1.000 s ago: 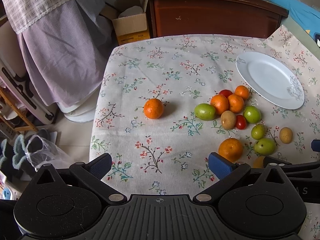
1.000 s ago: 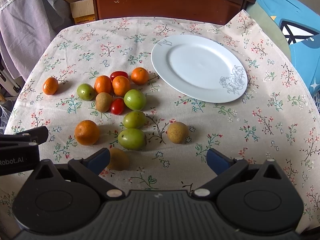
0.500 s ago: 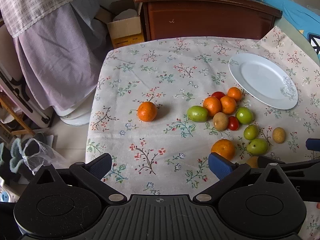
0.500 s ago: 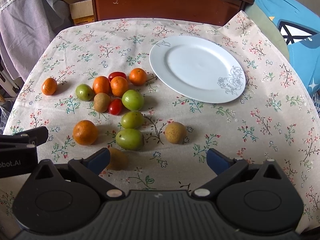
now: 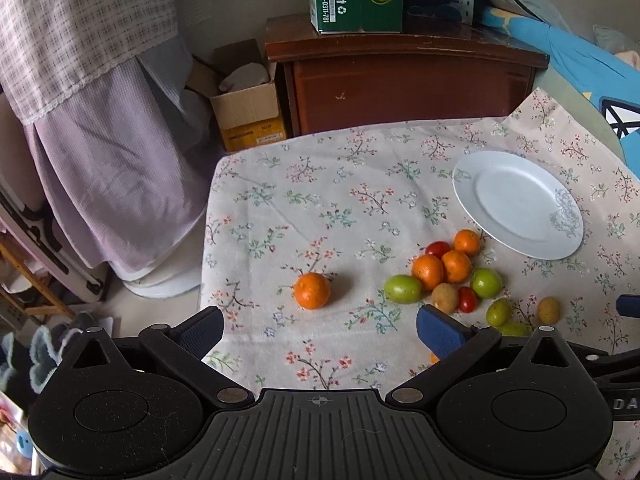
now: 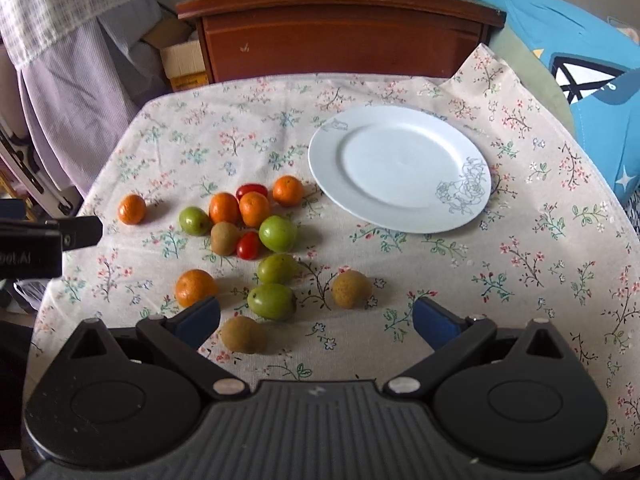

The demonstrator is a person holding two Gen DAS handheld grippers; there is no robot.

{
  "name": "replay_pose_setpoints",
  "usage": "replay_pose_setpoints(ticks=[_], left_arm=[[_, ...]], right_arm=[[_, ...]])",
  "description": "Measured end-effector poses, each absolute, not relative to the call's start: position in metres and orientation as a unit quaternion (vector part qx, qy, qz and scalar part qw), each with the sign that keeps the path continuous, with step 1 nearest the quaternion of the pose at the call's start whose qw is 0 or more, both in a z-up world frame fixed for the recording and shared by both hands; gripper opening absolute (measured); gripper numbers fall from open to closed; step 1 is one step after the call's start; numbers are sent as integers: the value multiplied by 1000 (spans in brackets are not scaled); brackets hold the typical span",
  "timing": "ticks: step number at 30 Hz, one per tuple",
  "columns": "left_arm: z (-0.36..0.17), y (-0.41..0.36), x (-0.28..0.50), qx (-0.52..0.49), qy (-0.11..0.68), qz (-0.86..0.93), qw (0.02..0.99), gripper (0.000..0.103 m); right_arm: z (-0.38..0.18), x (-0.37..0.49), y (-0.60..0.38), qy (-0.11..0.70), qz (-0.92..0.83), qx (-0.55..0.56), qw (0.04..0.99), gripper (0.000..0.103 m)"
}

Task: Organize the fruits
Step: 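Lower the left tool over the mandarin while the right tool lowers toward a brown round fruit, then close the left gripper on the mandarin while the right gripper closes on the brown fruit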

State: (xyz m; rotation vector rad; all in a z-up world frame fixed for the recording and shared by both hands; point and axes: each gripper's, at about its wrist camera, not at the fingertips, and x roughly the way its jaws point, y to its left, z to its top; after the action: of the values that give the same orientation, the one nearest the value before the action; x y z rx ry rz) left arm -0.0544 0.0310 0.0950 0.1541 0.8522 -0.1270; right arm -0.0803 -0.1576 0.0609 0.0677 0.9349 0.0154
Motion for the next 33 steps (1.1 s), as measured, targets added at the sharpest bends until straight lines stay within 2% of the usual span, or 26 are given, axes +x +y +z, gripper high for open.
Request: replay_pose_setpoints(ticks=[6,10,27,33], left_arm=[[96,50,-30,41,430,-65,900,103],[93,55,-21,31,427,-59,902,103],[55,54,11,34,448,-57,892,101],[44,52,17,33,451,-67,889,96]], right_arm=[[65,-84,-170,425,22,72,902,101],[59,-85,-168,433,45,84,896,91],[29,-87,-146,462,118,95,874,61],[25,-85,-145,457,120,93,876,49]])
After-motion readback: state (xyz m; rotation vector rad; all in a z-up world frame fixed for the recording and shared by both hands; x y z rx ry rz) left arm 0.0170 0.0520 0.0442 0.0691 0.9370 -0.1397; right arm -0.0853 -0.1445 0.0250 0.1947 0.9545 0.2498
